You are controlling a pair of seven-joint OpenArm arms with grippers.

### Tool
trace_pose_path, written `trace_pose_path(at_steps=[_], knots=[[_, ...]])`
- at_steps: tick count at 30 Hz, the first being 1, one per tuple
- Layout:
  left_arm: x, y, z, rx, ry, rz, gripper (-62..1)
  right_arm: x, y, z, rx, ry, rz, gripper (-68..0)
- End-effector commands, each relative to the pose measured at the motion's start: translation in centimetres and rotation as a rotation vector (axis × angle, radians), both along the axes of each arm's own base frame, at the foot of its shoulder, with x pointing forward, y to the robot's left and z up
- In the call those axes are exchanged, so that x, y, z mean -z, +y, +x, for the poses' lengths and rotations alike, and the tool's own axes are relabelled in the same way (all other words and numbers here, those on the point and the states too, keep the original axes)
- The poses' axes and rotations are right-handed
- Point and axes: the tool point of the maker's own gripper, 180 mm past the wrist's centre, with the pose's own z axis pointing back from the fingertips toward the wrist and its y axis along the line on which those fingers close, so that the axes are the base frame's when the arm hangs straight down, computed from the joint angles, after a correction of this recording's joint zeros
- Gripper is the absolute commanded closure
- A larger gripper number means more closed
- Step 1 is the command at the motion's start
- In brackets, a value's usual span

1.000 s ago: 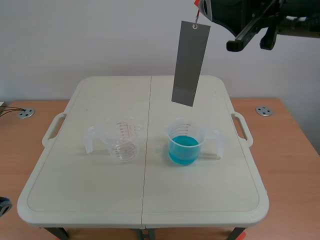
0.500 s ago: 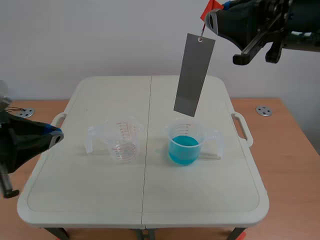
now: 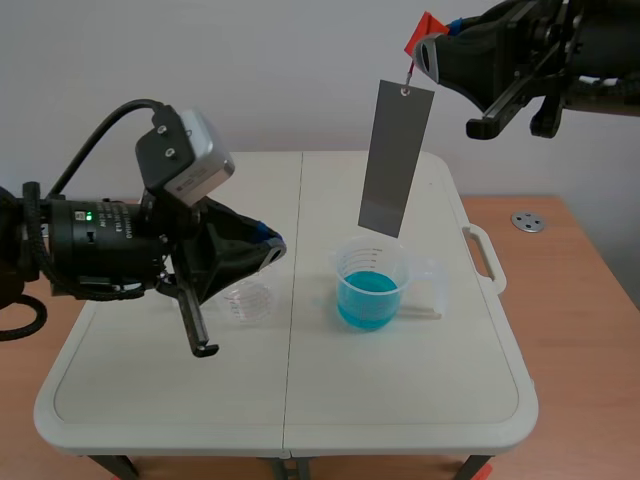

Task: Hold the metal plate by the orange handle, dip it into the blue solution, take it out and point at it, then put the plate back in the beaker on the left.
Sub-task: 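Point at the plate with the left hand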

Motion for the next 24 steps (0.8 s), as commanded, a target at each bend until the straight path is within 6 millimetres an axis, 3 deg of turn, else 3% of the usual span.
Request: trace_pose_path(at_steps=[1, 7, 15, 24], knots=[[-0.5, -0.8, 0.4, 0.006, -0.007, -0.023, -1.4, -1.0, 0.0, -0.1, -0.009, -0.027, 0.023, -1.3], [0.3, -3.4, 1.6, 0.03, -0.018, -0.011, -1.4, -1.0, 0.0, -0.1, -0.01, -0.027, 0.023, -1.3], [1.1, -5.7, 4.6, -0.008, -0.006, -0.027, -1.4, -1.0, 0.0, -0.1, -0.01, -0.027, 0.024, -1.3], [1.0, -6.4, 6.9, -0.049, -0.017, -0.044, -1.4, -1.0, 0.0, -0.1, -0.011, -0.027, 0.028, -1.3]])
